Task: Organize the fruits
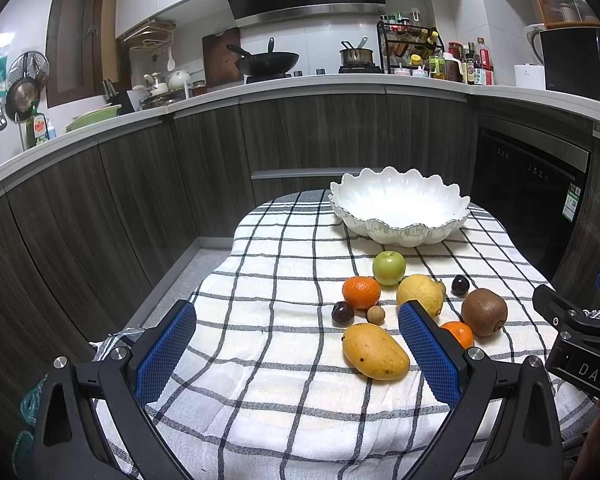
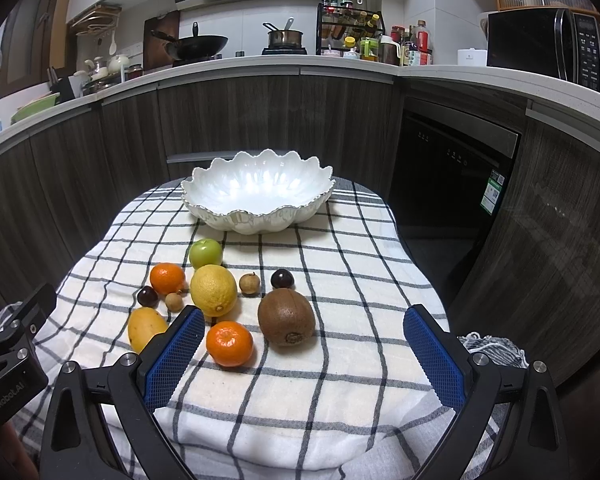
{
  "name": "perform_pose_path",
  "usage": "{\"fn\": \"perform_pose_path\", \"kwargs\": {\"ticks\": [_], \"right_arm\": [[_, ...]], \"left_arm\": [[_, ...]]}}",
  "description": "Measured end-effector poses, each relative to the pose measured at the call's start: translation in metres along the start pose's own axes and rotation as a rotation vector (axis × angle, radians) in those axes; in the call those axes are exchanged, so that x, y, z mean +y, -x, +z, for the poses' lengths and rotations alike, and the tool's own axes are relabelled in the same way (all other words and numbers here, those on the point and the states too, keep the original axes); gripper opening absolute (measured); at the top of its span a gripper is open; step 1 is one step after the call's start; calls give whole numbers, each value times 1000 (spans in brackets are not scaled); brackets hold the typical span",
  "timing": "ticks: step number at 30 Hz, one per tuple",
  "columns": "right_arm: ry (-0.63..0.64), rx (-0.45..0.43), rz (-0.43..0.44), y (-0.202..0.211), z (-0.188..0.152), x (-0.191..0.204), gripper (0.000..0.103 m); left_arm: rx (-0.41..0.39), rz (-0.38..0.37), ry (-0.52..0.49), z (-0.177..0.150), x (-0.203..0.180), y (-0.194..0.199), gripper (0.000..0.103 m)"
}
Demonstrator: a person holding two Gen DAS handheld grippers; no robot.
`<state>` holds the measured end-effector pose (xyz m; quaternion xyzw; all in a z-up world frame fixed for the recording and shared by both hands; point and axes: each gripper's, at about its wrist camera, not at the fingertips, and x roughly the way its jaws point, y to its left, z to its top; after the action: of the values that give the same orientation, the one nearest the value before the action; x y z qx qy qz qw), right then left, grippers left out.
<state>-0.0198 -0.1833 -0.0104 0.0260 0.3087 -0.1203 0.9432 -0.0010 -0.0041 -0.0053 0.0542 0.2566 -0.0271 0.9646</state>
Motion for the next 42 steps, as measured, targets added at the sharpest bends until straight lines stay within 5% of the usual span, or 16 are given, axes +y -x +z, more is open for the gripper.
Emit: {"fn": "perform_pose_path", "kwargs": {"ticks": [20, 26, 42], "right_arm": [[-1, 0, -1, 3, 4, 1, 101], [-12, 42, -18, -7, 5, -3, 101], [-9, 127, -31, -29, 27, -5, 101]], "left_arm": [[22, -19, -18, 1, -5, -6, 103], [134, -27, -77, 1, -19, -26, 103], [265, -60, -65, 23, -26, -58, 103]]}}
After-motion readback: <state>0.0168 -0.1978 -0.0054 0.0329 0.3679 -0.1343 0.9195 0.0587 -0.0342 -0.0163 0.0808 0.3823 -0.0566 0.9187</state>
